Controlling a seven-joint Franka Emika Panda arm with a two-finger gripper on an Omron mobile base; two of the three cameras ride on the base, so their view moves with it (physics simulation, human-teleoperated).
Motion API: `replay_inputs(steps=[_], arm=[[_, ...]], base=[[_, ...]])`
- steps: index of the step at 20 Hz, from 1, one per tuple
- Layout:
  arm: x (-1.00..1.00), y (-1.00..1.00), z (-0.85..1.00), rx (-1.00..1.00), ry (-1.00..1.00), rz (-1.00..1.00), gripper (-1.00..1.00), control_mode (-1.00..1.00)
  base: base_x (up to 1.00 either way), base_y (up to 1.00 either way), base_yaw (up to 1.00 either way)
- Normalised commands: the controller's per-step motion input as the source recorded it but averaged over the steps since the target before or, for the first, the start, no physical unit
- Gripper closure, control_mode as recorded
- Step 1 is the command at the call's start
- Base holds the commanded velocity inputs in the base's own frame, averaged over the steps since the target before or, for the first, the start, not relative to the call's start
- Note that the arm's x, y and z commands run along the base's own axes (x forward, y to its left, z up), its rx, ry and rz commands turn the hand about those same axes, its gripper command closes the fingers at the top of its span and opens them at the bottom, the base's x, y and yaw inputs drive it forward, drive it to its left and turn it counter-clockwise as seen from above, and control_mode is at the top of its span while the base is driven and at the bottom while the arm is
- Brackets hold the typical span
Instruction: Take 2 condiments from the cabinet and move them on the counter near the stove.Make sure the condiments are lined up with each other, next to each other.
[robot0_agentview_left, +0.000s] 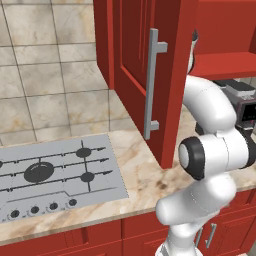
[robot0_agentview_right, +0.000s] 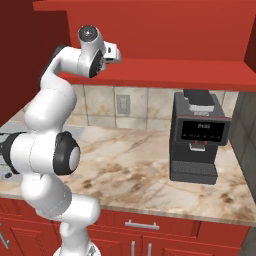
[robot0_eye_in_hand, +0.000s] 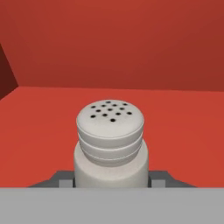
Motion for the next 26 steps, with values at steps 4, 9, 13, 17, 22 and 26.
replay_inputs(steps=[4, 9, 13, 17, 22, 26], arm=[[-0.72, 0.0, 0.0, 0.0, -0.1, 0.0, 1.0, -1.0], [-0.98, -0.08, 0.05, 0.0, -0.1, 0.0, 1.0, -1.0], [-1.0, -0.18, 0.23, 0.0, -0.08, 0.0, 1.0, -1.0], [-1.0, -0.23, 0.12, 0.0, -0.05, 0.01, 1.0, -1.0], [-1.0, -0.1, 0.01, 0.0, 0.0, 0.01, 1.0, -1.0], [-1.0, -0.04, 0.0, 0.0, 0.0, 0.04, 1.0, -1.0]], base=[[0.0, 0.0, 0.0], [0.0, 0.0, 0.0], [0.0, 0.0, 0.0], [0.0, 0.0, 0.0], [0.0, 0.0, 0.0], [0.0, 0.0, 0.0]])
